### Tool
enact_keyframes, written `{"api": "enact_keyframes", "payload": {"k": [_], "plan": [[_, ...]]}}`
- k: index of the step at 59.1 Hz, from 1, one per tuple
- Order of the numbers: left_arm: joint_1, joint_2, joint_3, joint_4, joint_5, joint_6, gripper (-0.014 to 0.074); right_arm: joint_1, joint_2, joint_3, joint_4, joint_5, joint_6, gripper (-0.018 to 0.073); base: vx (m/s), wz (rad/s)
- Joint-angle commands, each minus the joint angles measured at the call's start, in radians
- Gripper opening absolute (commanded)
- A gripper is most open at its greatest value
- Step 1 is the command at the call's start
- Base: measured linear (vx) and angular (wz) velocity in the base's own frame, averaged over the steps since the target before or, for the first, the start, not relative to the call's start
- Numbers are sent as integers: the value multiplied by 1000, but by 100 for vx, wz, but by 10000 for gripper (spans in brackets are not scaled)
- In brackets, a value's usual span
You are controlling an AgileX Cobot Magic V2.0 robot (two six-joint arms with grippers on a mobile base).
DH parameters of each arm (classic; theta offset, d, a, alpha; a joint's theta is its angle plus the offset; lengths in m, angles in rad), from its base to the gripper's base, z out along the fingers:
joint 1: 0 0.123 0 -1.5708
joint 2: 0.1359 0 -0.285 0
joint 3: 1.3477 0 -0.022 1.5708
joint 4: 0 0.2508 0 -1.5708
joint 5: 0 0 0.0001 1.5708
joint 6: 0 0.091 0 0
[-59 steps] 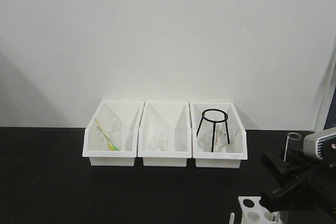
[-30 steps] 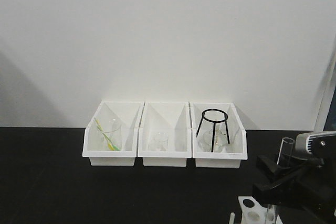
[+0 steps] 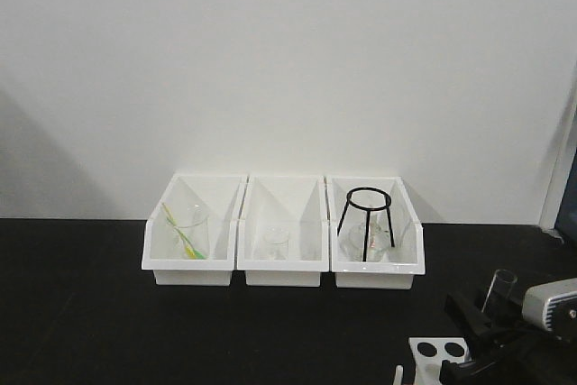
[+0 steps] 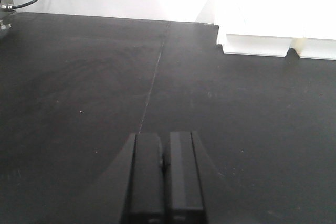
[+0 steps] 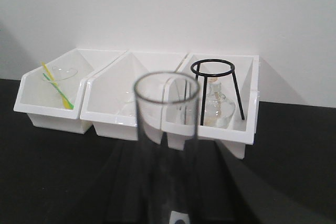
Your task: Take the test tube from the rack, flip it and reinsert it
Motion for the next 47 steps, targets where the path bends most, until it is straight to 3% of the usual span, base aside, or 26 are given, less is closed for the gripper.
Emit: {"api": "enact_keyframes", "payload": {"k": [1,6,26,39,47], "plan": [[-7,-13,0,-3,-87,0,-6,2,-17,-27,-75,-98,19,108,0,0],[-7,-13,0,-3,-87,0,-6,2,-7,-27,-123,-83,45,109,0,0],[-7,-13,0,-3,-87,0,-6,2,91,-20,-126,-103,43,113,0,0],[-7,-13,0,-3,-87,0,-6,2,157,92,-120,-316,42,117,0,0],[-7,-13,0,-3,-87,0,-6,2,210,97,-124,-320,39,123,0,0]]}}
